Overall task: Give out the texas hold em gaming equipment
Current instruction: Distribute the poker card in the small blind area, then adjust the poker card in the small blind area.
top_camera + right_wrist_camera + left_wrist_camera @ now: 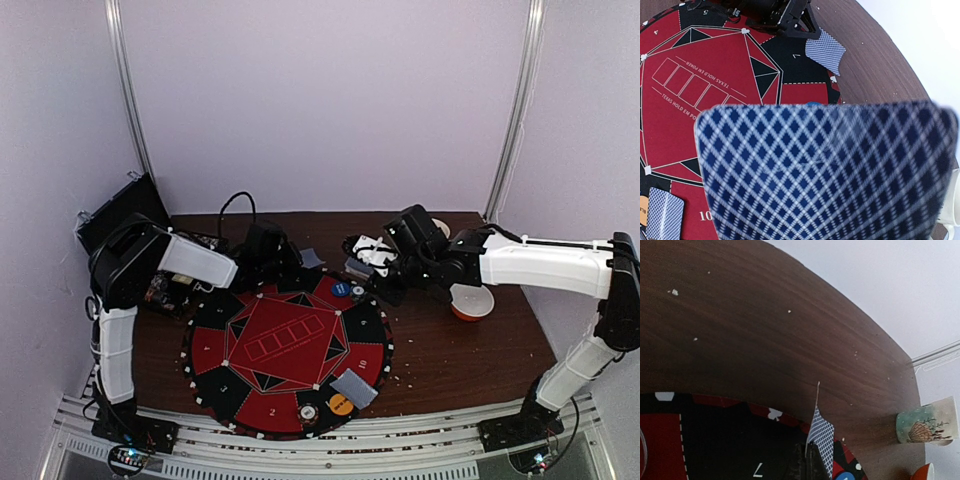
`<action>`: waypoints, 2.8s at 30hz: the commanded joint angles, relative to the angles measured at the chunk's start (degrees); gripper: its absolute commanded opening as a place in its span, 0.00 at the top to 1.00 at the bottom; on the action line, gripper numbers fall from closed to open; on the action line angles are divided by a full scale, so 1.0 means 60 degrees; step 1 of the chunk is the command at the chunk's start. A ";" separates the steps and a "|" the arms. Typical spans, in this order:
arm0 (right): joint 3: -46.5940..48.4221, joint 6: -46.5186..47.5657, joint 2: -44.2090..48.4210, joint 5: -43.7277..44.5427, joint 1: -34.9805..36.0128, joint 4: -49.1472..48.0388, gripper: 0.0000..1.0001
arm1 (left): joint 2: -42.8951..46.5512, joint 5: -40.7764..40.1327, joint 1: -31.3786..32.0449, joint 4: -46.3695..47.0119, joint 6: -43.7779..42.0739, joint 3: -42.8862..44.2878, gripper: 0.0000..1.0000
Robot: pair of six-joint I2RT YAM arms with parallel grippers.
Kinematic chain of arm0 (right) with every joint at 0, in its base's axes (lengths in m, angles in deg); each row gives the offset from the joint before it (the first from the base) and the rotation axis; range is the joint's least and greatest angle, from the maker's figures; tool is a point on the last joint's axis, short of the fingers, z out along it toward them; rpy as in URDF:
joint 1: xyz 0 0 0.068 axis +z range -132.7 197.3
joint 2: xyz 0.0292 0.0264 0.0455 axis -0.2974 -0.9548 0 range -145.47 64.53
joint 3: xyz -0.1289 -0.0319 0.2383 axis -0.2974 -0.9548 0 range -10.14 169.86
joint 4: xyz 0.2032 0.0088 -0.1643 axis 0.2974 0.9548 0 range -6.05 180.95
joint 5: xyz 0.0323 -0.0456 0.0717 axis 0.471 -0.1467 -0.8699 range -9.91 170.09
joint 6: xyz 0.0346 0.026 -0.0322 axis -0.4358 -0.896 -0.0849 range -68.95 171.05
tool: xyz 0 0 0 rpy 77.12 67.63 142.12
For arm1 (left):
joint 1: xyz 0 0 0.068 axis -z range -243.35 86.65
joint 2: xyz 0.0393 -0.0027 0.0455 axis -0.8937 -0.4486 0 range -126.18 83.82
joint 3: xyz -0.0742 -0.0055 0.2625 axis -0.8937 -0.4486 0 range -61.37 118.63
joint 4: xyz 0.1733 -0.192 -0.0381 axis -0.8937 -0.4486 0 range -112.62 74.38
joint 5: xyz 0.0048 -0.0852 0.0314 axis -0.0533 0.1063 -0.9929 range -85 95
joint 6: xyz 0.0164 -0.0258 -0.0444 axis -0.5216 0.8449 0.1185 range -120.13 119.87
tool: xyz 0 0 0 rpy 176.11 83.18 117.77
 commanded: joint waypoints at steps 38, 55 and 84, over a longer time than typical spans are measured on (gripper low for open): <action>0.0114 0.0122 0.0373 0.0097 -0.0102 0.0288 0.70 | 0.0112 0.0277 0.0050 -0.1887 -0.1451 -0.0438 0.56; 0.0072 0.0142 0.0373 0.0162 -0.0111 0.0382 0.71 | -0.1223 0.2728 -0.0128 -0.1618 -0.2846 0.0939 0.65; 0.0135 0.0137 0.0388 0.0096 -0.0104 0.0518 0.71 | -0.0877 0.3170 -0.0138 -0.1447 -0.5019 0.0809 0.87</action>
